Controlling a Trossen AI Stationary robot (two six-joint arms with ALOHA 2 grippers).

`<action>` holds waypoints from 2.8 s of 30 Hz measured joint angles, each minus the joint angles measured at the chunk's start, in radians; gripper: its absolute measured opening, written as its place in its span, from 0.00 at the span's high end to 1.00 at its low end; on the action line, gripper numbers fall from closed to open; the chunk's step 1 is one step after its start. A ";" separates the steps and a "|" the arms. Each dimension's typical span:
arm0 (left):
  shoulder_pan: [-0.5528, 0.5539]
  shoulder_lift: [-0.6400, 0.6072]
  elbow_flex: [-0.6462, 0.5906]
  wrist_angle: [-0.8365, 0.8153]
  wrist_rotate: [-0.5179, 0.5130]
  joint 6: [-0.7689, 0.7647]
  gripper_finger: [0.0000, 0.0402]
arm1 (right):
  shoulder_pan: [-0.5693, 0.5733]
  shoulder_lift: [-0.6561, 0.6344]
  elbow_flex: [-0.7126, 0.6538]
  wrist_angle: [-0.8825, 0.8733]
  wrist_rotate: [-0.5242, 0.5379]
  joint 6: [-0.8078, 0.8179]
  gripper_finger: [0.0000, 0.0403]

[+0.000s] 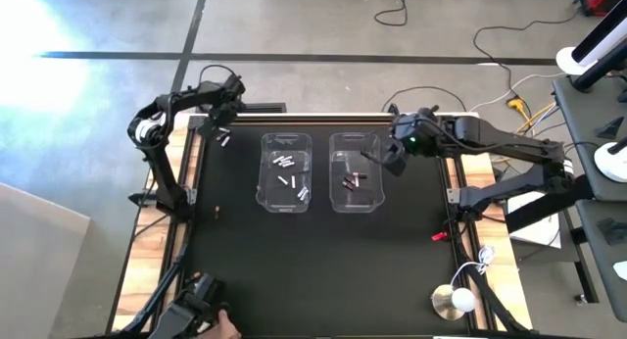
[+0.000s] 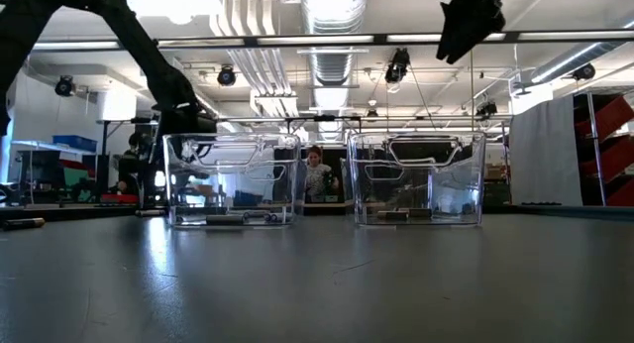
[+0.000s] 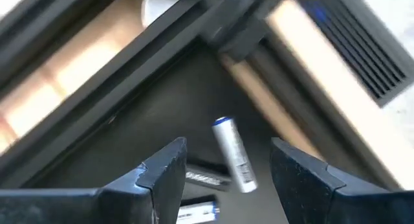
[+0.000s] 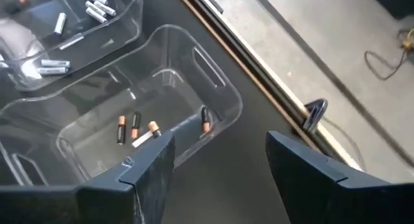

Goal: Sort batteries
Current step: Put the white battery into the left transparent bin

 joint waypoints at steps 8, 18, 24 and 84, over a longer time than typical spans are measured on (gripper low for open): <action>0.003 -0.004 -0.012 0.070 -0.023 -0.066 0.51 | 0.002 -0.083 -0.082 0.017 0.025 0.080 0.40; 0.005 -0.004 -0.014 0.084 0.008 -0.129 0.60 | 0.017 -0.088 -0.088 0.019 0.016 0.153 0.43; 0.001 -0.004 -0.014 0.082 0.047 -0.156 0.69 | 0.068 -0.093 -0.089 0.018 0.015 0.200 0.45; -0.131 -0.003 -0.102 0.010 -0.181 -0.060 0.72 | 0.158 -0.097 -0.089 -0.050 0.016 0.313 0.46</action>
